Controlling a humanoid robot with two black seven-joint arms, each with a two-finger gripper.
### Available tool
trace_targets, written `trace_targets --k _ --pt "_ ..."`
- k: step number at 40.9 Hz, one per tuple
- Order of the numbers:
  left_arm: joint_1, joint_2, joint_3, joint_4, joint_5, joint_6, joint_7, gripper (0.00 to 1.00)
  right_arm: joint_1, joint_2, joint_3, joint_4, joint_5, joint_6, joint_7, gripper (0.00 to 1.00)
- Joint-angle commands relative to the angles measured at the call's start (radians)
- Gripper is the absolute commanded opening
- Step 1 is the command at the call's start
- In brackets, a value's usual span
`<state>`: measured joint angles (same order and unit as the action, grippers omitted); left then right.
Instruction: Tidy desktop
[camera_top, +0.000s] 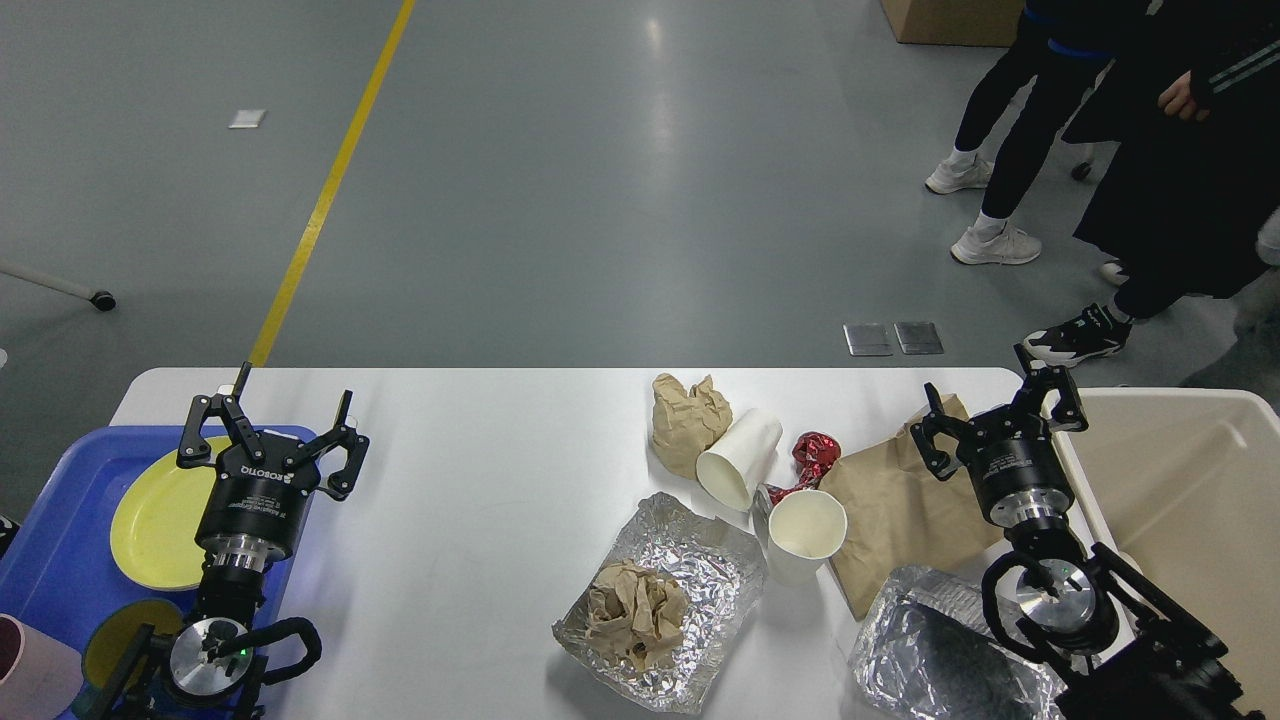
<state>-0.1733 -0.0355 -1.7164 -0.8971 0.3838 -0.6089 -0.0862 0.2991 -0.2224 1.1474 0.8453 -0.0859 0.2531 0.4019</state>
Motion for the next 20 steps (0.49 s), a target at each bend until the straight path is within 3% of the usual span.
trace_targets --k 1,20 --pt "0.0 0.0 0.0 0.0 -0.006 0.0 0.002 0.96 0.0 0.0 0.0 0.0 0.0 0.0 0.0 1.0" --pt "0.0 0.0 0.0 0.0 -0.006 0.0 0.002 0.96 0.0 0.0 0.0 0.0 0.0 0.0 0.0 1.0"
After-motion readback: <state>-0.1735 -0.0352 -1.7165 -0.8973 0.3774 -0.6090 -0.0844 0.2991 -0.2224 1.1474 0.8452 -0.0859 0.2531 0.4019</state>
